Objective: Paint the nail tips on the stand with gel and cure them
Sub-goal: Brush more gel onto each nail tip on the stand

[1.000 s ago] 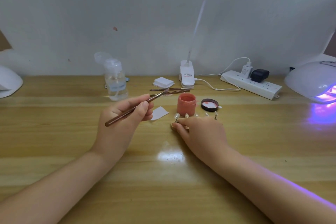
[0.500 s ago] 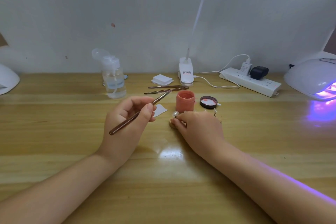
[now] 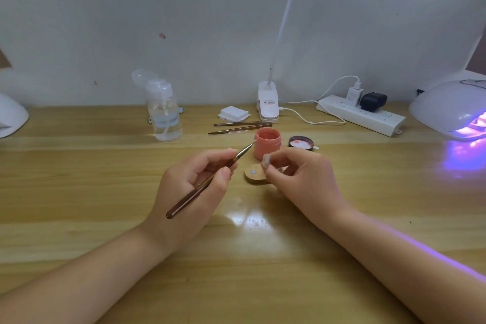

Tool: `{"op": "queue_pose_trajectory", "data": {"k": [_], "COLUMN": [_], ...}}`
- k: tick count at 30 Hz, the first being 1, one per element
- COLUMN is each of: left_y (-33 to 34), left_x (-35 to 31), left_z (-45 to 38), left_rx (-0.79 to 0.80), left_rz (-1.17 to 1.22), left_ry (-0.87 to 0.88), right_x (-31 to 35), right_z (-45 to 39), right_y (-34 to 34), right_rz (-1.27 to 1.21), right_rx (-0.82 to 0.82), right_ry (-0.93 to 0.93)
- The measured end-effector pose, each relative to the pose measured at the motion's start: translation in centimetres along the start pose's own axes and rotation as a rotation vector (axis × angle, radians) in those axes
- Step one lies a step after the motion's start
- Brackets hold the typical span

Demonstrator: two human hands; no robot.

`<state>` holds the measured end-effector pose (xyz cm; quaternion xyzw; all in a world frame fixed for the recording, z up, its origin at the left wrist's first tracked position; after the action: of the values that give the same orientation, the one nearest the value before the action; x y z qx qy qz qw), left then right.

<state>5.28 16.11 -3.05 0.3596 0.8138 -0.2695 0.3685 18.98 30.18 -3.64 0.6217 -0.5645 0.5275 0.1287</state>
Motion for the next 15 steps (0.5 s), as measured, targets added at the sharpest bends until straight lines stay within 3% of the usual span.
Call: {"op": "queue_pose_trajectory", "data": {"k": [7, 15], "left_y": [0.19, 0.23], "left_x": [-0.32, 0.05], "left_z": [0.08, -0.02], "left_rx": [0.078, 0.102], "left_rz": [-0.206, -0.267], "left_ry": [0.192, 0.233], "right_x": [0.07, -0.28], "right_z": [-0.1, -0.06], "right_y": [-0.16, -0.06], "right_rz": [-0.151, -0.161], "right_rx": [-0.019, -0.025], "right_ry": [0.006, 0.008]}}
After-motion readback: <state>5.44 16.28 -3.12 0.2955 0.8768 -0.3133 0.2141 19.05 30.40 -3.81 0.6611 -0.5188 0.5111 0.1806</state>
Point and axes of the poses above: each hand's wrist, its own z-axis away from the middle knuckle, its own y-axis out of the palm, x = y × z, the point moved 1 cm from there along -z, towards the middle knuckle, and after that the axes turned 3 degrees about y, right-handed, at the moved point
